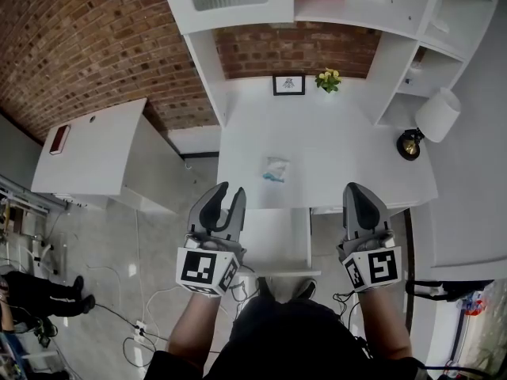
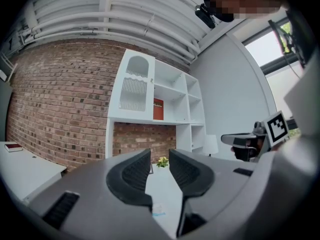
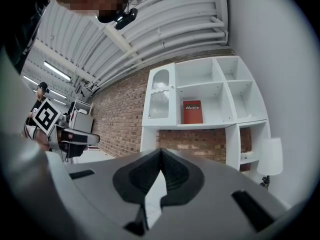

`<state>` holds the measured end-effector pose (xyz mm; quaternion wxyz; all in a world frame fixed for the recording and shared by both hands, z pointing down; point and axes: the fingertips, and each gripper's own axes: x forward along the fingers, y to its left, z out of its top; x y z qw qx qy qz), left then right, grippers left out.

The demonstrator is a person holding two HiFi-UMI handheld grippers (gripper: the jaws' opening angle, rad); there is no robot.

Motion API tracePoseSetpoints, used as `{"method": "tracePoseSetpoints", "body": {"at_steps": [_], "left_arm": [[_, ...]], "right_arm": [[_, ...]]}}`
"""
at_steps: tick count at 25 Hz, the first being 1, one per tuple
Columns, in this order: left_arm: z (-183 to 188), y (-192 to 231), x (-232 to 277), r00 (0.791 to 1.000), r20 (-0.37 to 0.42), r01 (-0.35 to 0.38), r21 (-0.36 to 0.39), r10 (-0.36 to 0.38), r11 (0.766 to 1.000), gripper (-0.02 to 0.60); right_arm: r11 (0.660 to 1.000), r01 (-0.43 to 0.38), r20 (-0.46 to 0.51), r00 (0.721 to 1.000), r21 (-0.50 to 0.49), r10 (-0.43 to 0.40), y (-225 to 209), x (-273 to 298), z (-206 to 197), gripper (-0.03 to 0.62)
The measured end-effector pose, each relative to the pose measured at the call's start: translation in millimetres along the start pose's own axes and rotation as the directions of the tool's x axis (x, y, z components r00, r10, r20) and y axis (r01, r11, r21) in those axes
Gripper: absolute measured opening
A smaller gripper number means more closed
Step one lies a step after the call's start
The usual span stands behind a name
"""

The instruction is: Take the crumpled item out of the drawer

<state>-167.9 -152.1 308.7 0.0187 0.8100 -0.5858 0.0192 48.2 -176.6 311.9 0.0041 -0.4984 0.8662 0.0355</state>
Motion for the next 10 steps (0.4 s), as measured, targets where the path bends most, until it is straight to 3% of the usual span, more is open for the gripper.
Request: {"method": "tracePoseSetpoints", "body": {"at_steps": [10], "left_arm": [[-5.0,8.2,6.3,1.0,-0.014,0.002,0.005,-0.002,1.0,0.112]], "right_arm": [[1.0,0.002,0.001,1.0,-0.002,-0.002,2.7,7.9,-0.6,0.0]]}}
